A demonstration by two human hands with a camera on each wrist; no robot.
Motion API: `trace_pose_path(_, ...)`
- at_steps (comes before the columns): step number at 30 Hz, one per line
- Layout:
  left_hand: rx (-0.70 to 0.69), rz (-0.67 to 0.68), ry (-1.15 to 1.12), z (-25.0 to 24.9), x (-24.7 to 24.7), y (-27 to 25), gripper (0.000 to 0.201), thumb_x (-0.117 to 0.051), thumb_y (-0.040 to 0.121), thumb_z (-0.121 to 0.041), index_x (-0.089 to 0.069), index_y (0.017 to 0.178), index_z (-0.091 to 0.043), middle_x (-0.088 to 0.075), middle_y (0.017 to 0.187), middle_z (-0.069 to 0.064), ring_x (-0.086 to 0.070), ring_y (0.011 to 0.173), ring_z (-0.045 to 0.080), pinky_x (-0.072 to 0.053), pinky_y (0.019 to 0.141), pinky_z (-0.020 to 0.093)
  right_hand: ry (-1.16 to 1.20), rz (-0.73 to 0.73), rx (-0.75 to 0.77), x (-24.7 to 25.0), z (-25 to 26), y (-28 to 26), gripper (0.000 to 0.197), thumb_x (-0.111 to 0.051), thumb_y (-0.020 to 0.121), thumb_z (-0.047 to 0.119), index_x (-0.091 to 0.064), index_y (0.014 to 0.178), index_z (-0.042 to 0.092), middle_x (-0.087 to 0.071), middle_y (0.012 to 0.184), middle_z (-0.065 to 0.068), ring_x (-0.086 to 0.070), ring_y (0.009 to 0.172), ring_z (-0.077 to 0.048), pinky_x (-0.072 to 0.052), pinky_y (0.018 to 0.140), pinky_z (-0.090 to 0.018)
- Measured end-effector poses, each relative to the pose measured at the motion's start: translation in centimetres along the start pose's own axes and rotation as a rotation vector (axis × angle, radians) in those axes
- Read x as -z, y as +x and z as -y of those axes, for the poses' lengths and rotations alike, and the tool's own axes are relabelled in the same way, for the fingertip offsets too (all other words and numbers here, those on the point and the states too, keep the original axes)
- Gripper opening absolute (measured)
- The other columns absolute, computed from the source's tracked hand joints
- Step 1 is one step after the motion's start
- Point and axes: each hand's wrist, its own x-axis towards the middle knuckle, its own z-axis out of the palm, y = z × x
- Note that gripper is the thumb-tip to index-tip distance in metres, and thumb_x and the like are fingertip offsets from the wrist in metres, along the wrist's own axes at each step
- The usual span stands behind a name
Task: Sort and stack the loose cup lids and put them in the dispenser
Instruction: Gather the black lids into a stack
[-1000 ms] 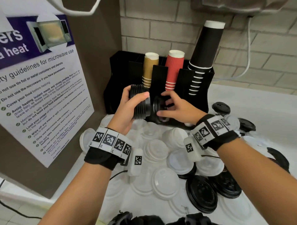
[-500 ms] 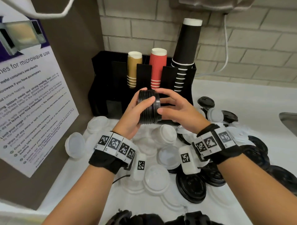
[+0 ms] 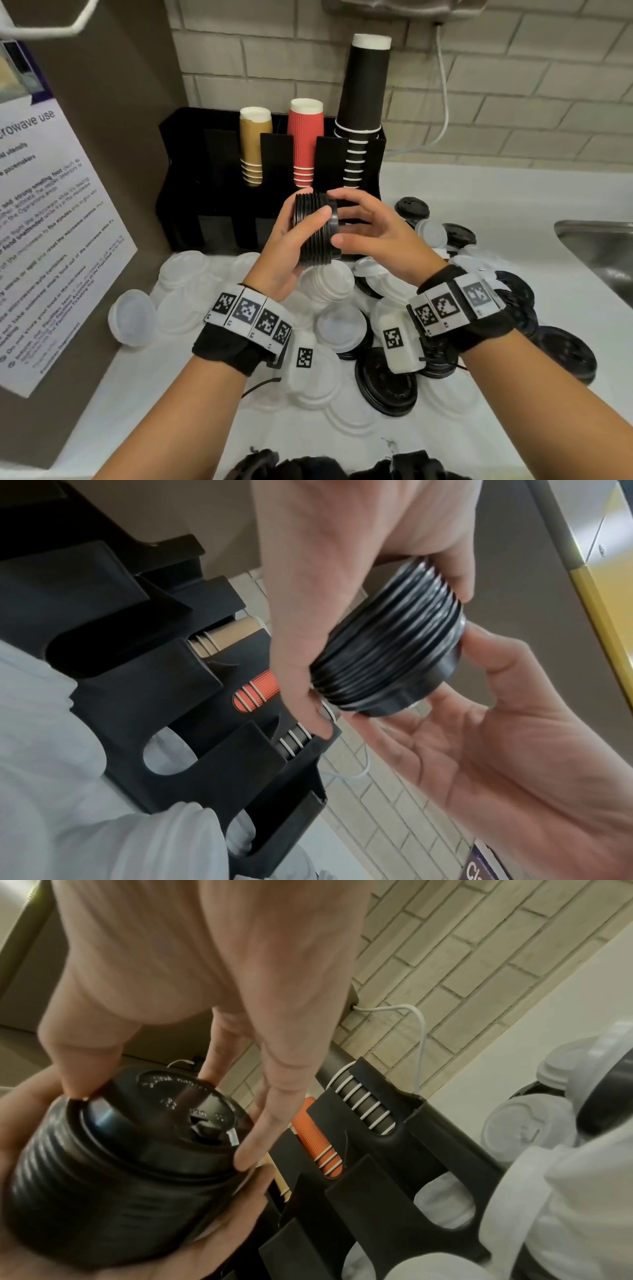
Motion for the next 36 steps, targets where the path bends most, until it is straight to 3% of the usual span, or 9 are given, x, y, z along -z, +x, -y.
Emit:
trace_pose_path(3, 0.018, 0.007, -0.018, 0.2, -0.2, -0.1, 0.054, -0.069, 0.075, -0.027, -0.051, 0.125, -0.033, -0.06, 0.126, 0.013, -0.065, 0.106, 0.03, -0.057, 0.079, 0.045, -0.024, 0.0, 0.002, 0.0, 0.0, -0.2, 0.061, -0.069, 0.082, 0.019, -0.044, 0.138, 0.021, -0.058, 0.127, -0.01, -0.063, 0.111, -0.022, -0.054, 0.09, -0.037)
trace_pose_path(7, -0.03, -0.107, -0.015, 0.0, 0.2, 0.1, 0.051, -0.072, 0.071, -0.027, -0.051, 0.117, -0.031, -0.062, 0.111, 0.004, -0.068, 0.095, 0.02, -0.058, 0.076, 0.042, -0.293, 0.065, -0.136, 0.6, -0.2, 0.5, 0.051, -0.053, 0.089, 0.044, -0.045, 0.134, 0.022, -0.061, 0.125, 0.002, -0.058, 0.115, -0.012, -0.048, 0.095, -0.028)
trace_pose_path(12, -0.092, -0.261, -0.075, -1.2, 2.5, -0.5, 0.047, -0.072, 0.071, -0.027, -0.05, 0.114, -0.029, -0.06, 0.106, 0.002, -0.066, 0.093, 0.02, -0.058, 0.066, 0.037, -1.218, 0.464, -0.291, 1.0, -1.4, 2.0, 0.023, -0.052, 0.095, 0.024, -0.069, 0.106, 0.013, -0.061, 0.115, -0.003, -0.052, 0.107, -0.021, -0.044, 0.093, -0.035)
trace_pose_path(17, -0.129, -0.29, -0.079, -2.4, 4.2, -1.8, 0.041, -0.071, 0.071, -0.03, -0.053, 0.108, -0.034, -0.061, 0.106, -0.001, -0.066, 0.094, 0.018, -0.057, 0.072, 0.039, -1.695, 0.782, -0.617, -1.4, -3.1, 3.2, 0.035, -0.043, 0.098, 0.025, -0.051, 0.131, 0.016, -0.041, 0.14, -0.008, -0.028, 0.13, -0.029, -0.029, 0.105, -0.043)
trace_pose_path(20, -0.13, -0.312, -0.101, -2.6, 4.8, -2.7, 0.041, -0.071, 0.071, -0.029, -0.053, 0.108, -0.034, -0.06, 0.111, 0.0, -0.064, 0.099, 0.02, -0.058, 0.074, 0.04, -1.735, 0.839, -0.57, -1.7, -3.8, 3.3, 0.053, -0.039, 0.098, 0.017, -0.032, 0.148, 0.032, -0.032, 0.148, -0.007, -0.02, 0.137, -0.032, -0.025, 0.111, -0.047)
trace_pose_path(23, -0.128, -0.328, -0.099, -2.7, 5.1, -3.2, 0.042, -0.071, 0.072, -0.03, -0.054, 0.109, -0.035, -0.059, 0.116, 0.0, -0.063, 0.103, 0.022, -0.058, 0.076, 0.04, -1.619, 0.794, -0.435, -2.1, -3.0, 3.6, 0.067, -0.039, 0.095, 0.014, -0.016, 0.149, 0.045, -0.032, 0.146, -0.007, -0.024, 0.135, -0.032, -0.027, 0.106, -0.044)
trace_pose_path(29, -0.127, -0.34, -0.084, -2.7, 5.1, -3.4, 0.042, -0.071, 0.072, -0.03, -0.053, 0.109, -0.033, -0.059, 0.115, 0.001, -0.063, 0.105, 0.023, -0.057, 0.074, 0.039, -1.272, 0.795, -0.274, -2.9, -1.1, 2.6, 0.06, -0.066, 0.086, 0.033, -0.041, 0.14, 0.027, -0.048, 0.128, -0.002, -0.05, 0.106, -0.018, -0.045, 0.087, -0.03)
trace_pose_path(33, -0.13, -0.333, -0.076, -2.7, 5.0, -3.5, 0.042, -0.07, 0.073, -0.031, -0.052, 0.111, -0.033, -0.058, 0.115, 0.001, -0.063, 0.105, 0.023, -0.058, 0.075, 0.039, -1.246, 0.885, -0.353, -3.9, -2.1, 0.3, 0.088, -0.082, 0.071, 0.034, -0.03, 0.141, 0.024, -0.047, 0.123, -0.007, -0.056, 0.105, -0.026, -0.051, 0.088, -0.039)
trace_pose_path(36, -0.136, -0.323, -0.069, -2.8, 4.9, -3.6, 0.041, -0.07, 0.074, -0.031, -0.051, 0.111, -0.033, -0.058, 0.116, 0.0, -0.062, 0.107, 0.023, -0.058, 0.078, 0.041, -1.299, 0.886, -0.335, -4.3, -3.1, -0.1, 0.087, -0.08, 0.074, 0.026, -0.026, 0.142, 0.025, -0.044, 0.122, -0.008, -0.052, 0.108, -0.026, -0.047, 0.079, -0.032)
